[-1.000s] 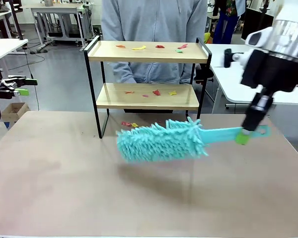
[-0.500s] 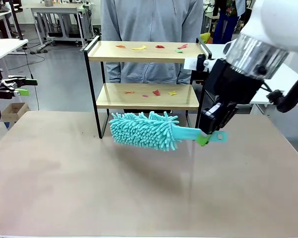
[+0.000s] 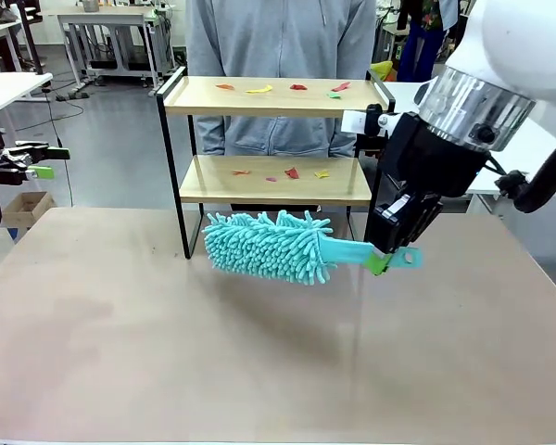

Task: Clean the shelf.
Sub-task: Clean the specific section of the Shelf indicated by the human with the Duster.

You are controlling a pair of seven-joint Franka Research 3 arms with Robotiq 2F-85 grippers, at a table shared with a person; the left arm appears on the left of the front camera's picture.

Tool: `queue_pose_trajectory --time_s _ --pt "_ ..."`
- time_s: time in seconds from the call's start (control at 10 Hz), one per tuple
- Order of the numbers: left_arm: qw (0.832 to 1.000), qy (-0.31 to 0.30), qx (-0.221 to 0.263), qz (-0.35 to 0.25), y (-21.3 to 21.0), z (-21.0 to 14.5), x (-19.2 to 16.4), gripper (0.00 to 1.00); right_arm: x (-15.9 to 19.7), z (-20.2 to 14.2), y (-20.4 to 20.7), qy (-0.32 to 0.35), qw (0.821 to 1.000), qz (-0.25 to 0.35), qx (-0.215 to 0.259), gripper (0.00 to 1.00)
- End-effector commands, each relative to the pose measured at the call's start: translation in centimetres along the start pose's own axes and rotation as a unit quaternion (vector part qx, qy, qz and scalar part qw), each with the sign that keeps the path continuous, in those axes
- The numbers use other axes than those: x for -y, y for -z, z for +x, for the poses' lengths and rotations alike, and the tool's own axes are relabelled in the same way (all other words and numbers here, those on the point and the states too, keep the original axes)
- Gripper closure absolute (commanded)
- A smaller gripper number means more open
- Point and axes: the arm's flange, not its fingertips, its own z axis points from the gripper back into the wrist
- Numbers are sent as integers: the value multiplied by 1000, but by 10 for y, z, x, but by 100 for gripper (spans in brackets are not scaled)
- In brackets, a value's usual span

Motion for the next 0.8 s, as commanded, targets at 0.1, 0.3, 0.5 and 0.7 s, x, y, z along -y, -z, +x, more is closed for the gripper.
queue_pose_trajectory --time_s 0.1,0.3,0.5,0.7 --pt "1000 2 0 -1 0 2 1 0 -22 31 32 100 994 -30 30 87" --pt "1000 2 0 -1 0 2 1 0 -36 53 60 114 991 -32 59 87" --pt "1000 2 0 -1 0 2 1 0 -53 71 83 137 986 -44 82 87" --pt "1000 2 0 -1 0 2 1 0 -72 93 108 161 981 -49 100 87"
